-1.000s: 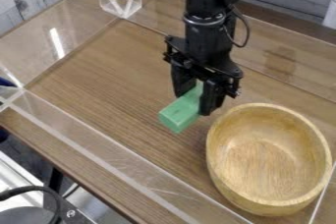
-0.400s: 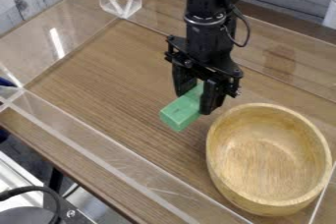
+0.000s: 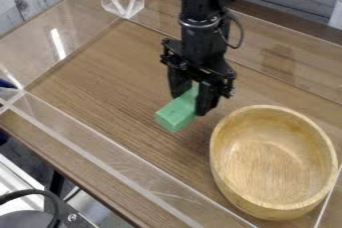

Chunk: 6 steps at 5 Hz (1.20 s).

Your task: Remove the green block from inside the brown bowl and put it on the table

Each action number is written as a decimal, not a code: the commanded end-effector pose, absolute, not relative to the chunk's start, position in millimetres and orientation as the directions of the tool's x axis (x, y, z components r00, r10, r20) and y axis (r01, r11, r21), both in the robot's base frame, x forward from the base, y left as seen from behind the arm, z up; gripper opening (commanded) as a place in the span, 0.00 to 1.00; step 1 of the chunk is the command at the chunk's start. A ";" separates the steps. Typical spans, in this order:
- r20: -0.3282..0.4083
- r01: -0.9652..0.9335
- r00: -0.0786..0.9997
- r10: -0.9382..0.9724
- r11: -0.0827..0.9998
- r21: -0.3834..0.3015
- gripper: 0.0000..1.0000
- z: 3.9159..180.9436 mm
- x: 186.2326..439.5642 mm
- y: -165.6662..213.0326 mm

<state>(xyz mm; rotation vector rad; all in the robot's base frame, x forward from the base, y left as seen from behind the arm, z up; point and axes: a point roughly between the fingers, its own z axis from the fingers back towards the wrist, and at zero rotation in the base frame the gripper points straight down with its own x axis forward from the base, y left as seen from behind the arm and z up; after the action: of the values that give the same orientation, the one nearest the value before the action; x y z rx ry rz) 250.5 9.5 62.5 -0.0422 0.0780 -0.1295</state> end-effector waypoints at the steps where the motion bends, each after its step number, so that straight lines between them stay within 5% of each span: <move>1: -0.028 0.115 0.993 -0.116 0.993 -0.032 0.00 66.1 263.8 24.3; 6: -0.029 0.081 0.996 -0.082 0.996 -0.031 0.00 49.5 279.8 35.7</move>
<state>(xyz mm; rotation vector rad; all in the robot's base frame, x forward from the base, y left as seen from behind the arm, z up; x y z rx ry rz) 266.6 31.0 36.9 -0.0409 0.0907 -0.0888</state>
